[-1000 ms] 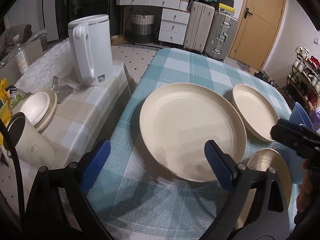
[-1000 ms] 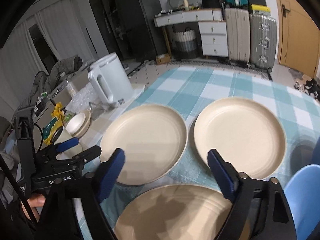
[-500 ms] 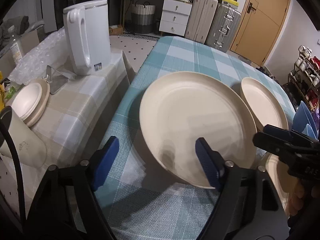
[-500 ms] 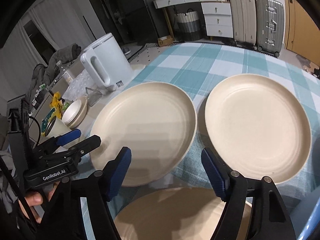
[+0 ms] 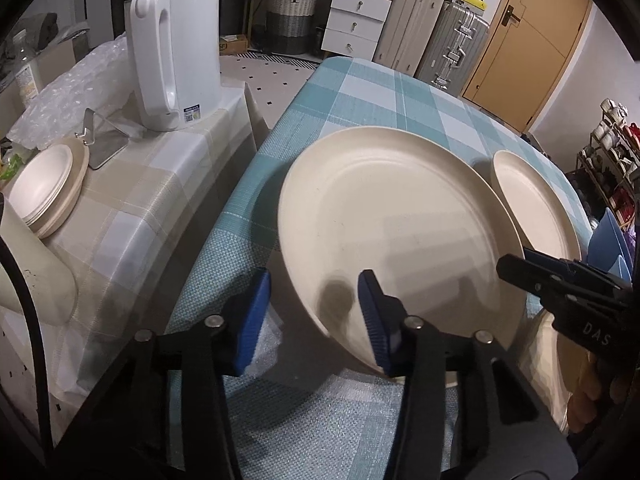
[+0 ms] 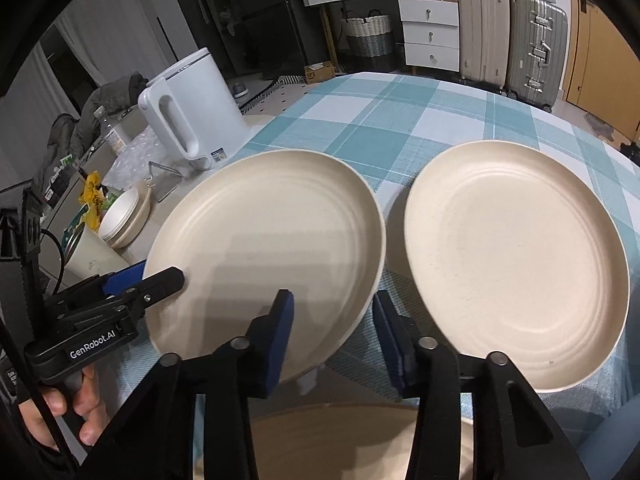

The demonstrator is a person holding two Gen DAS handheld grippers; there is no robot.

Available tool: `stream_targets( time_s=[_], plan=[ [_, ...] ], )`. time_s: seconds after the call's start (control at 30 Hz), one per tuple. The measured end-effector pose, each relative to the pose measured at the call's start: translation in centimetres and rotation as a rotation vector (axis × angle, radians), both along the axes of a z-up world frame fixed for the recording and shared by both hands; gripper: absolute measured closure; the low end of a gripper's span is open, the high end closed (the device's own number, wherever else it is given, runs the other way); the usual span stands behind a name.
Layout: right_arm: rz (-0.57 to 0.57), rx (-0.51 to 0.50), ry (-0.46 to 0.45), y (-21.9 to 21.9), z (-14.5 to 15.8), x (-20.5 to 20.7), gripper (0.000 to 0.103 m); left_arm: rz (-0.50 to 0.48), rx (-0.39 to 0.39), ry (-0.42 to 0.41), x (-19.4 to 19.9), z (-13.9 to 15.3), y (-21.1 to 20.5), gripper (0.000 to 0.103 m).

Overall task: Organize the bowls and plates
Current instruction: 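Lift the cream plate with both grippers and carry it over another plate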

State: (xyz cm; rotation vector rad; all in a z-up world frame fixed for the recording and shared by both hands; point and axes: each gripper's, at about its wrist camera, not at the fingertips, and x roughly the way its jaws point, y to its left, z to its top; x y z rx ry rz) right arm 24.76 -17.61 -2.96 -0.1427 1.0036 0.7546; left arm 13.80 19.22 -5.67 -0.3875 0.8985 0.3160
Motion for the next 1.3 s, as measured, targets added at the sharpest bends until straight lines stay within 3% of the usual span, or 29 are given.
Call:
stream_targets(
  time_s=[0.1, 0.23, 0.7, 1.3],
  plan=[
    [-0.014, -0.014, -0.01, 0.0, -0.2, 0.2, 0.074, -0.013, -0.002, 0.006, 0.1, -0.2, -0.3, 0.078],
    [-0.036, -0.037, -0.035, -0.1, -0.3, 0.3, 0.084, -0.011, 0.018, 0.01, 0.2, -0.2, -0.5, 0.082],
    [-0.034, -0.017, -0.078, -0.3, 0.3, -0.6, 0.084, -0.009, 0.051, -0.026, -1.3, 1.3, -1.1, 0.082],
    [-0.048, 0.052, -0.149, -3.2, 3.8, -4.6, 0.084, -0.03, 0.101, -0.084, -6.1, 5.2, -4.7, 0.082]
  ],
)
